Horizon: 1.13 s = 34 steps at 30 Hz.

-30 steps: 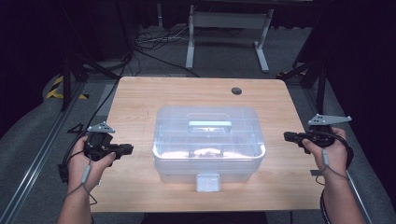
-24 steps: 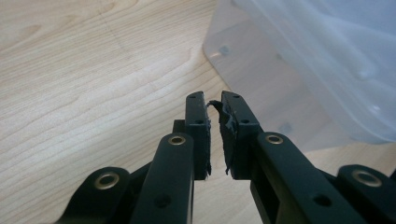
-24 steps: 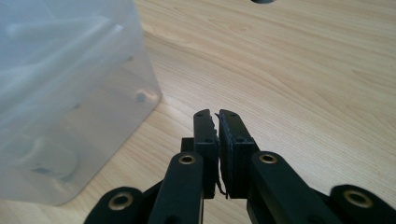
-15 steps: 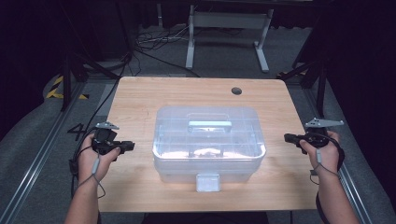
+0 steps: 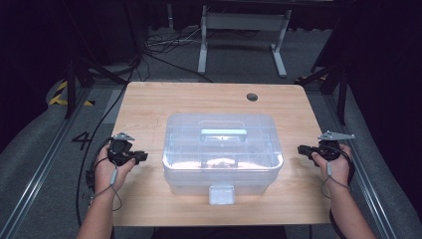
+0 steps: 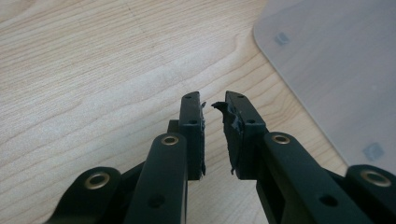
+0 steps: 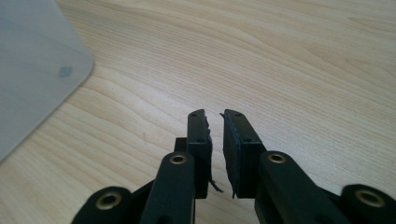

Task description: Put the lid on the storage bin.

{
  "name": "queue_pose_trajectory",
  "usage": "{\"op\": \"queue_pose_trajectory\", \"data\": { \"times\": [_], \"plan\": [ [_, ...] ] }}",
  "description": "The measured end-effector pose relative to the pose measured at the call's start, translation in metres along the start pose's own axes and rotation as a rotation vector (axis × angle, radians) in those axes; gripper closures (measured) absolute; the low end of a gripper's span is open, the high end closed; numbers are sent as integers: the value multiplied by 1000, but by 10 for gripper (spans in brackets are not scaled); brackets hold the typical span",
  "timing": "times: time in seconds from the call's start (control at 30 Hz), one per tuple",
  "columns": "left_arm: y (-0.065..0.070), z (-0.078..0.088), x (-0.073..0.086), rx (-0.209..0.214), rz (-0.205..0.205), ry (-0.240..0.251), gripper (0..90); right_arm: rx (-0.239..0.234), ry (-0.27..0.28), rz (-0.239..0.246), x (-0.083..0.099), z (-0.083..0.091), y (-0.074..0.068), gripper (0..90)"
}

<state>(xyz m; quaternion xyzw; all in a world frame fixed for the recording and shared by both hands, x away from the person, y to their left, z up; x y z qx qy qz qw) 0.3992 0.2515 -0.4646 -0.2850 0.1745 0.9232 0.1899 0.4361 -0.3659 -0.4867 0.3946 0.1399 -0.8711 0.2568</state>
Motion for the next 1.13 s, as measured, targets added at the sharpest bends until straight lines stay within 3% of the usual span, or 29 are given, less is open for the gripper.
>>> {"op": "queue_pose_trajectory", "data": {
  "times": [0.2,0.37,0.4,0.57,0.83,0.9,1.13],
  "plan": [
    [-3,-7,3,-15,-23,23,761,19,-6,-1,7,-10,0,746],
    [-5,-12,3,-4,26,81,684,28,22,-3,6,-13,-1,684],
    [-6,-14,2,-28,16,86,663,34,18,0,6,-13,-1,669],
    [-7,-20,3,-58,26,94,550,74,11,13,9,-18,0,572],
    [-14,-32,6,-97,27,111,337,77,5,2,12,-25,-1,357],
    [-15,-33,7,-105,29,106,293,76,6,0,12,-25,-1,342],
    [-18,-34,10,-138,18,97,250,106,-15,19,12,-27,-2,214]
  ]
}}
Point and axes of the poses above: each handheld gripper's, and its own axes: z roughly backward along the jaws, x roughly out of its underside, y roughly to its right, the point moved 3 cm from there along -z, roughly forward along the jaws, and after that the axes turned 4 degrees about z, right-handed, at the moved point
